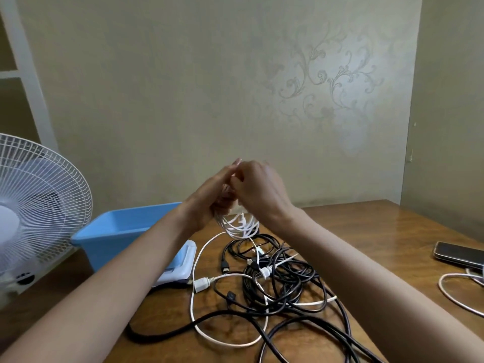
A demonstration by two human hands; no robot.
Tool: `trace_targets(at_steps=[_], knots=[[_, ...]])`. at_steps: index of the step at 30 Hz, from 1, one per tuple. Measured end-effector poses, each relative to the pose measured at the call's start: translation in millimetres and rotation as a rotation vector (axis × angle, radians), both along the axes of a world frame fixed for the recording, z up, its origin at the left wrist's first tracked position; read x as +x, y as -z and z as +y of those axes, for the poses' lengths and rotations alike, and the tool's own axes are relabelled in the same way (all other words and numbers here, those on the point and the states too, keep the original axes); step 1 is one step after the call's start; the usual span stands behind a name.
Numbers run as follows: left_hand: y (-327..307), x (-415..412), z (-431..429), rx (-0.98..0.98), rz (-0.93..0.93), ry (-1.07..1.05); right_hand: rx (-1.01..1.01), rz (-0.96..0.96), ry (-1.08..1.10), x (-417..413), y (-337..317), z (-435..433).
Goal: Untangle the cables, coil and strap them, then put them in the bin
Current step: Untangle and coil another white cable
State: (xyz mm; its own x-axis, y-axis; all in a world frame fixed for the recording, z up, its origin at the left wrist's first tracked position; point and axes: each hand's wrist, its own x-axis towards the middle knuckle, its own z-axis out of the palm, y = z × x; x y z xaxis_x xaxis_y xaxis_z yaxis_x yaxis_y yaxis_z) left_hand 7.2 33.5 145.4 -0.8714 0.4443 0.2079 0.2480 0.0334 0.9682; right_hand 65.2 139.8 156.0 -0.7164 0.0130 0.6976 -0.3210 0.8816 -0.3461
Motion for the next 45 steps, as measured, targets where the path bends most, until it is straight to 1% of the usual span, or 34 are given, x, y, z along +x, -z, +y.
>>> trace_targets(at_steps=[2, 4, 5, 6, 7, 8, 9, 10, 11, 12, 14, 15, 16, 17, 19, 20, 21, 22, 24, 25, 28, 29, 30, 31, 33, 35, 36, 38, 40, 42, 45], knots=[[-2, -4, -4, 0.11, -0.029, -0.064, 0.152, -0.02, -0.041, 6, 13, -10], [-6, -13, -13, 0.295, -0.126, -0.014, 0.237, 0.046, -0.209, 16, 38, -16], [-8, -17, -19, 0.383, -0.177, 0.042, 0.238, 0.087, -0.327, 21, 51, -16], [-10, -20, -25, 0.455, -0.207, 0.086, 0.187, 0.091, -0.472, 26, 62, -13], [-12, -21, -32, 0.509, -0.225, 0.126, 0.065, 0.032, -0.627, 27, 71, -10], [-13, -24, -39, 0.534, -0.238, 0.176, -0.13, -0.095, -0.781, 29, 77, -4], [-14, -25, -45, 0.554, -0.258, 0.252, -0.34, -0.227, -0.888, 28, 82, 2], [-15, -24, -50, 0.571, -0.303, 0.366, -0.519, -0.33, -0.932, 25, 86, 8], [-15, -21, -52, 0.585, -0.358, 0.502, -0.626, -0.365, -0.913, 21, 90, 14], [-14, -19, -55, 0.571, -0.386, 0.558, -0.631, -0.29, -0.835, 17, 90, 20], [-11, -13, -57, 0.504, -0.365, 0.566, -0.557, 0.057, -0.609, 8, 79, 31], [-11, -12, -56, 0.477, -0.372, 0.615, -0.547, 0.179, -0.549, 4, 68, 35], [-13, -12, -54, 0.448, -0.383, 0.67, -0.545, 0.21, -0.534, 1, 54, 39], [-14, -13, -53, 0.432, -0.387, 0.717, -0.547, 0.13, -0.56, -3, 39, 41], [-17, -13, -47, 0.397, -0.391, 0.804, -0.535, -0.223, -0.673, -12, 17, 42], [-19, -13, -45, 0.35, -0.359, 0.8, -0.499, -0.362, -0.738, -16, 11, 42], [-20, -11, -45, 0.292, -0.296, 0.74, -0.471, -0.435, -0.781, -19, 9, 41], [-23, -8, -46, 0.246, -0.239, 0.661, -0.487, -0.457, -0.806, -20, 11, 40], [-25, -5, -50, 0.231, -0.18, 0.553, -0.632, -0.486, -0.903, -23, 19, 38], [-23, -3, -50, 0.249, -0.172, 0.534, -0.752, -0.493, -0.977, -24, 22, 37], [-12, 1, -39, 0.348, -0.168, 0.525, -1.289, -0.474, -1.223, -27, 23, 29], [-7, 3, -32, 0.399, -0.17, 0.522, -1.45, -0.458, -1.275, -28, 19, 25], [-2, 5, -28, 0.453, -0.173, 0.524, -1.557, -0.439, -1.308, -29, 16, 22], [2, 7, -24, 0.496, -0.176, 0.536, -1.616, -0.418, -1.316, -30, 13, 20], [6, 9, -23, 0.532, -0.172, 0.574, -1.634, -0.373, -1.278, -34, 10, 18], [8, 10, -25, 0.518, -0.15, 0.573, -1.624, -0.364, -1.21, -38, 11, 21], [8, 11, -25, 0.507, -0.135, 0.532, -1.614, -0.385, -1.193, -39, 12, 23], [6, 11, -27, 0.489, -0.121, 0.387, -1.556, -0.485, -1.226, -41, 16, 28], [3, 8, -30, 0.456, -0.108, 0.259, -1.403, -0.598, -1.267, -38, 22, 32], [1, 4, -32, 0.433, -0.102, 0.209, -1.205, -0.622, -1.242, -39, 30, 35], [2, -2, -35, 0.514, -0.14, 0.193, -0.955, -0.594, -1.062, -38, 45, 33]])
